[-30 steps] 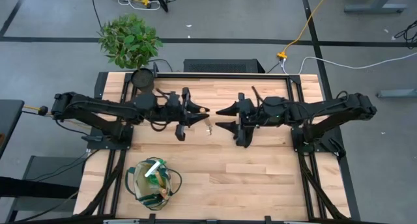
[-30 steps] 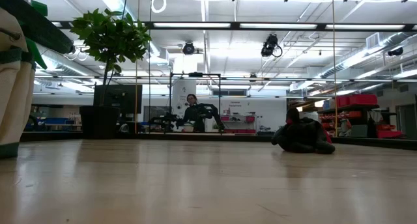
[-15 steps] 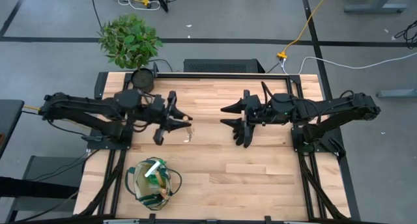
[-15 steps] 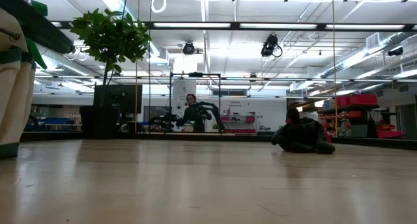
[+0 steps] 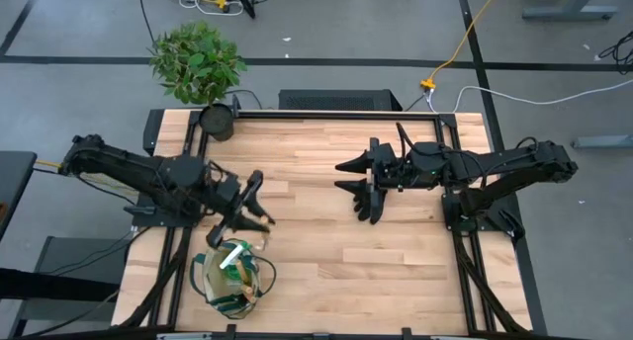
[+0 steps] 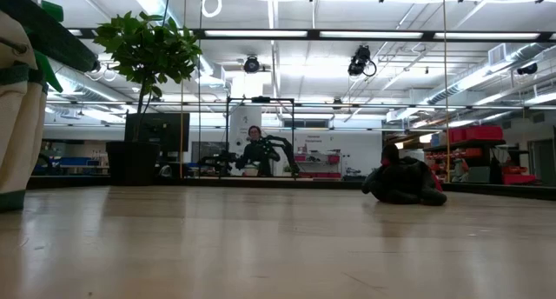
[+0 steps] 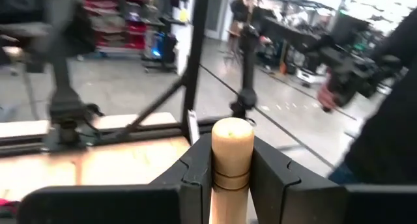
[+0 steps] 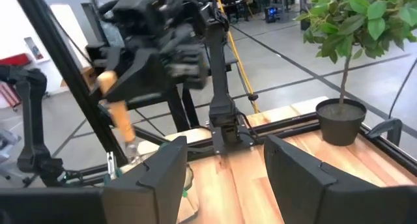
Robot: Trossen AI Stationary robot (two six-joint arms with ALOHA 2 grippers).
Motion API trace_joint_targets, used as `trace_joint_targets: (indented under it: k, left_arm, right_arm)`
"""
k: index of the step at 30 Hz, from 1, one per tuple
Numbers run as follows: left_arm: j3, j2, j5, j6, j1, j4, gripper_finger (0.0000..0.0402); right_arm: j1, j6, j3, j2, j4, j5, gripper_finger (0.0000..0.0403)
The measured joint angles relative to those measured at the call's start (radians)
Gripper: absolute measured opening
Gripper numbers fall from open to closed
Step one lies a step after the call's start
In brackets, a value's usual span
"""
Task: Pick & Place Garden tools in Gardening bag
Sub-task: Put the hand rake into the gardening bag
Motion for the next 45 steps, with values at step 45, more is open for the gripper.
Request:
trace_joint_targets:
  k: [45]
  left_arm:
    - [-0.022, 0.107, -0.368, -0.077, -0.57, -0.273, 0.0077]
  right_arm:
    - [0.0, 0.13, 0.0, 0.001, 0.003, 0.059, 0.0206]
